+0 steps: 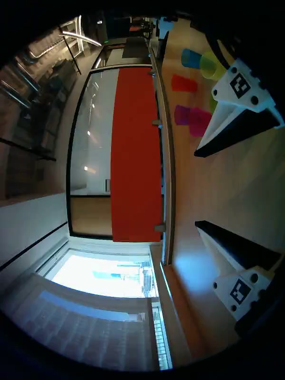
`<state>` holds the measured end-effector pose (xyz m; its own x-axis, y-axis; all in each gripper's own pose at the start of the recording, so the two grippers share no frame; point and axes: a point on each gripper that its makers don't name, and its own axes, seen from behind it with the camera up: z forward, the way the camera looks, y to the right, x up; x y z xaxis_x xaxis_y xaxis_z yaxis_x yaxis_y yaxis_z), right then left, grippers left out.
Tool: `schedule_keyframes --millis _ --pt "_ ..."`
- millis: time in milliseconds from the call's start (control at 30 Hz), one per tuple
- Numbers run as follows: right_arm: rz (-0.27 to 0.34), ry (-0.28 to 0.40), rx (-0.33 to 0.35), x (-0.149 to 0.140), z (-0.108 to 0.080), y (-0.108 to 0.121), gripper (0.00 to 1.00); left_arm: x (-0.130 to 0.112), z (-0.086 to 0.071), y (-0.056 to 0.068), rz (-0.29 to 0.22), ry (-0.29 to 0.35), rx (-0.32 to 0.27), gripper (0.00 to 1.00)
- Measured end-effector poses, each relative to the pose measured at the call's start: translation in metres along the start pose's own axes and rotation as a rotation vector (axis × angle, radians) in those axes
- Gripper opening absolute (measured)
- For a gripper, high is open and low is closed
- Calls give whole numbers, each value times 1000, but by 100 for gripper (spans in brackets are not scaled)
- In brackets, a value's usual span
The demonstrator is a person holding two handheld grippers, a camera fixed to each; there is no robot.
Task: Pour water
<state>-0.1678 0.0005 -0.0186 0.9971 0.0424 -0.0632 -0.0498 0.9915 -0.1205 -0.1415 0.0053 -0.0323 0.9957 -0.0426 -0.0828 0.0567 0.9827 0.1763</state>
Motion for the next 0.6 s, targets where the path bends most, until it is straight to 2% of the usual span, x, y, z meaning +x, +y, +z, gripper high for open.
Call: schedule_keyframes --millis 600 --pt "0 1 0 -1 1 1 99 -1 1 0 -2 1 0 100"
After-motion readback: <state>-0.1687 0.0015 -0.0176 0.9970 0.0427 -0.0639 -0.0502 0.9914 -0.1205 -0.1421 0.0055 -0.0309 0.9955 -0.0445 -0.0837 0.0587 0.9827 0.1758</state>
